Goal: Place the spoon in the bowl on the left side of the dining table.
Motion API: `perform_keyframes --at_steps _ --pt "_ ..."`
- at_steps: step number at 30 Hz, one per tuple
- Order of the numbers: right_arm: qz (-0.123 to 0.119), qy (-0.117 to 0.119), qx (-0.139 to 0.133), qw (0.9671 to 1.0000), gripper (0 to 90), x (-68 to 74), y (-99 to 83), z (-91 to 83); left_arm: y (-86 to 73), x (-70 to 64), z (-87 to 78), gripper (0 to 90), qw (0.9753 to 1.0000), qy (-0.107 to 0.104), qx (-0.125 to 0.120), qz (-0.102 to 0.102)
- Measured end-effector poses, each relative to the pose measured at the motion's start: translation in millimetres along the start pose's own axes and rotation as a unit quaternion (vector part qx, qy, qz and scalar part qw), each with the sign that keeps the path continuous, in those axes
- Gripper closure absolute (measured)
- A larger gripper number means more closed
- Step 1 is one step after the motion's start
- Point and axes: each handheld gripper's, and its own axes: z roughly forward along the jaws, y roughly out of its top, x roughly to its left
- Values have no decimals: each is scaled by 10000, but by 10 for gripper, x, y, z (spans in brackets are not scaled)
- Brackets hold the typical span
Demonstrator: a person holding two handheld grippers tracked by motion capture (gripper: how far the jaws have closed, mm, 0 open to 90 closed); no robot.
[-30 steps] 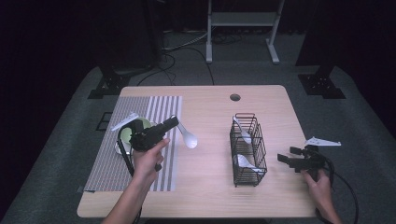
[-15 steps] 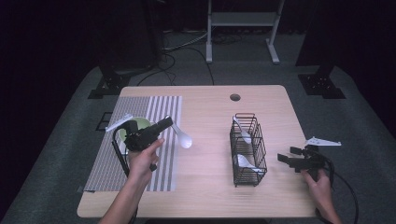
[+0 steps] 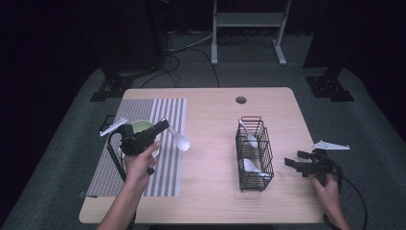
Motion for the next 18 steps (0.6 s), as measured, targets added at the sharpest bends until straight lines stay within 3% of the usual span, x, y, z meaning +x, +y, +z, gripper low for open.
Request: perform_keyframes --at_steps 18 --pt "-14 -30 -18 10000 136 3 -1 -6 61 144 -137 850 9997 187 -133 -43"
